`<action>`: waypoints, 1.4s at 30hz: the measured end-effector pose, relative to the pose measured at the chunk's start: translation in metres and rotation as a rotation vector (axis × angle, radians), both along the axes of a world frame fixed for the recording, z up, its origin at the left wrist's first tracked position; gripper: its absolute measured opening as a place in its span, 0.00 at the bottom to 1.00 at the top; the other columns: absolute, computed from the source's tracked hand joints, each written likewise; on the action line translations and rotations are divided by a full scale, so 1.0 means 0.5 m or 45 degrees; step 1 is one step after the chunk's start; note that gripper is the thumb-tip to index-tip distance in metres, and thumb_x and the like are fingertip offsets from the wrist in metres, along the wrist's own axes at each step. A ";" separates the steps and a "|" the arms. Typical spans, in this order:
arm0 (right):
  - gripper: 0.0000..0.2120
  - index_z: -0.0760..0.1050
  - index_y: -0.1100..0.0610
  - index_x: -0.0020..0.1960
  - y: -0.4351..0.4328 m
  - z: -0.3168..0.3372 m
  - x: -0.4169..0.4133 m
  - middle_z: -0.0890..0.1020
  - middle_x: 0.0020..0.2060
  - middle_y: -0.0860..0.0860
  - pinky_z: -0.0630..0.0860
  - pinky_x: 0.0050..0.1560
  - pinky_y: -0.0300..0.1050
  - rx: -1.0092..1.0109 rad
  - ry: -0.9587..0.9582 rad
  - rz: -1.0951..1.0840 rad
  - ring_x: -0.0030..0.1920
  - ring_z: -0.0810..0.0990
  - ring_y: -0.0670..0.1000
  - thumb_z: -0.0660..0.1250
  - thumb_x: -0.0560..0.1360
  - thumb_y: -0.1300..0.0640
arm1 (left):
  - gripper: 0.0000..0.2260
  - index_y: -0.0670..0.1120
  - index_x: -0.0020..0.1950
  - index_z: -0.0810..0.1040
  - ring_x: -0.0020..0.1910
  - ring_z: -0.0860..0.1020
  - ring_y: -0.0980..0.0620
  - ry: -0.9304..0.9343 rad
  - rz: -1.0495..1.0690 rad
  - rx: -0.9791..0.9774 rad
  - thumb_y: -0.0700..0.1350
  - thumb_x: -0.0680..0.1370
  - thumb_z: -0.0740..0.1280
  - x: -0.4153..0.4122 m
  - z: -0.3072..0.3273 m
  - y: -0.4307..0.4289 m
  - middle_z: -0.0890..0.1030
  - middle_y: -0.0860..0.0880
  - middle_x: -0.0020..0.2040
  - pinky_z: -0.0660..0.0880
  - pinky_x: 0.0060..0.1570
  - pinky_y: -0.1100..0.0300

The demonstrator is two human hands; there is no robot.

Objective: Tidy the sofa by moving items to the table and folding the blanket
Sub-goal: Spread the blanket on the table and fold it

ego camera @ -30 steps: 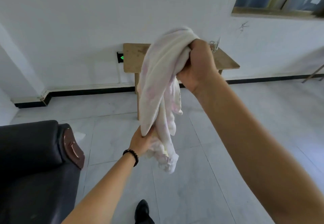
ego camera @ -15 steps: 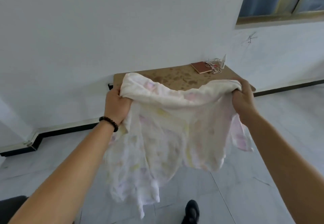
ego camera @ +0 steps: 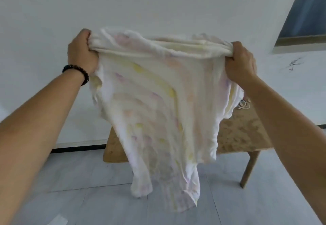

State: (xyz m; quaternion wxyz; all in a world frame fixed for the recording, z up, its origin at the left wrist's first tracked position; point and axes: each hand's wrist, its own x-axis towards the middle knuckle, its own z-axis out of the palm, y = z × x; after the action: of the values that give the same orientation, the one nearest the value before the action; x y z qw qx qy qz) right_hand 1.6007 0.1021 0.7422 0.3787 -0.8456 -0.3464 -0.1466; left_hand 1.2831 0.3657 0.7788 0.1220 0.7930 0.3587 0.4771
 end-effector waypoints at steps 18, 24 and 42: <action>0.24 0.67 0.58 0.69 0.332 -0.438 0.223 0.72 0.63 0.63 0.68 0.47 0.52 -0.442 0.401 -0.295 0.57 0.75 0.66 0.62 0.74 0.66 | 0.12 0.45 0.56 0.76 0.47 0.79 0.47 0.592 -0.448 -0.457 0.39 0.73 0.67 0.311 -0.475 0.282 0.80 0.51 0.49 0.74 0.41 0.58; 0.50 0.42 0.48 0.80 0.353 -0.661 0.077 0.44 0.79 0.51 0.56 0.75 0.56 -0.970 0.775 0.431 0.79 0.48 0.57 0.73 0.72 0.43 | 0.19 0.55 0.64 0.75 0.55 0.78 0.52 0.821 -0.722 -1.047 0.42 0.74 0.59 0.328 -0.725 0.215 0.80 0.54 0.56 0.76 0.55 0.57; 0.21 0.66 0.60 0.67 0.257 -0.704 0.426 0.70 0.57 0.59 0.70 0.45 0.52 -0.560 0.793 -0.240 0.47 0.71 0.61 0.58 0.74 0.66 | 0.11 0.49 0.56 0.74 0.49 0.74 0.47 1.539 -0.046 -0.735 0.39 0.78 0.58 0.377 -0.846 0.125 0.81 0.49 0.48 0.68 0.39 0.57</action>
State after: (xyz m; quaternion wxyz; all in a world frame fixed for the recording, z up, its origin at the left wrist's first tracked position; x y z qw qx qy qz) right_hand 1.8140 0.2305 0.3902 0.2601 -0.9388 -0.1588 0.1606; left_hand 1.4716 0.4282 0.3560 0.1148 0.8622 0.4639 -0.1681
